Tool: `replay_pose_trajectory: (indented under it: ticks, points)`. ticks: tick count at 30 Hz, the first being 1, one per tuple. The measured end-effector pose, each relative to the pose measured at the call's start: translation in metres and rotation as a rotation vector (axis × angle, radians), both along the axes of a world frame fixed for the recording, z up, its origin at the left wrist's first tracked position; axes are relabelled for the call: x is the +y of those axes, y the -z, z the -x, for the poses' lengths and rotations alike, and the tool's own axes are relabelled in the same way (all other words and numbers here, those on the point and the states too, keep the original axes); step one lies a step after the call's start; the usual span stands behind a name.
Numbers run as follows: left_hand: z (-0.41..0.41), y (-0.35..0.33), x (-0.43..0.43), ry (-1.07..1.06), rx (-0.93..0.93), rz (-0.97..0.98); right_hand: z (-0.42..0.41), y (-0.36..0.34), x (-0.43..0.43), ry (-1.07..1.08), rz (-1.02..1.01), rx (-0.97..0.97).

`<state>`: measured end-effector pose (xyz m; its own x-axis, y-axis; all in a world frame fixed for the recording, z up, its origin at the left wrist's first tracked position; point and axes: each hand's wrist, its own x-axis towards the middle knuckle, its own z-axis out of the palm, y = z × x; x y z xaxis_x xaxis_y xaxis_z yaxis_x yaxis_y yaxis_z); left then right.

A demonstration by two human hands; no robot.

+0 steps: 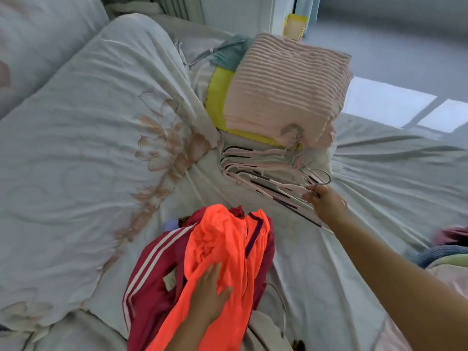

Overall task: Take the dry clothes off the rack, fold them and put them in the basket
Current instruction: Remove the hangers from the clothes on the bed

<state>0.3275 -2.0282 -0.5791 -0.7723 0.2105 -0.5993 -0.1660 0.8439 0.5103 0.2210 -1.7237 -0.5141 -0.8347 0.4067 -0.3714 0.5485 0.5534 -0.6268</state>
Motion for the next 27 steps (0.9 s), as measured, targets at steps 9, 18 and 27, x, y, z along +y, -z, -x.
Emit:
replay_pose_trajectory:
  ticks: [9,18,27]
  points:
    - [0.007,0.027,-0.003,-0.077,-0.067,-0.084,0.059,0.047,0.0,0.084,-0.153,-0.121]
    - [0.003,-0.001,0.031,-0.11,0.053,0.125,-0.151,0.081,0.064,0.283,0.047,-0.285]
    - [-0.057,-0.059,0.152,-0.305,-0.098,-0.377,-0.323,0.078,0.173,0.465,0.013,-0.394]
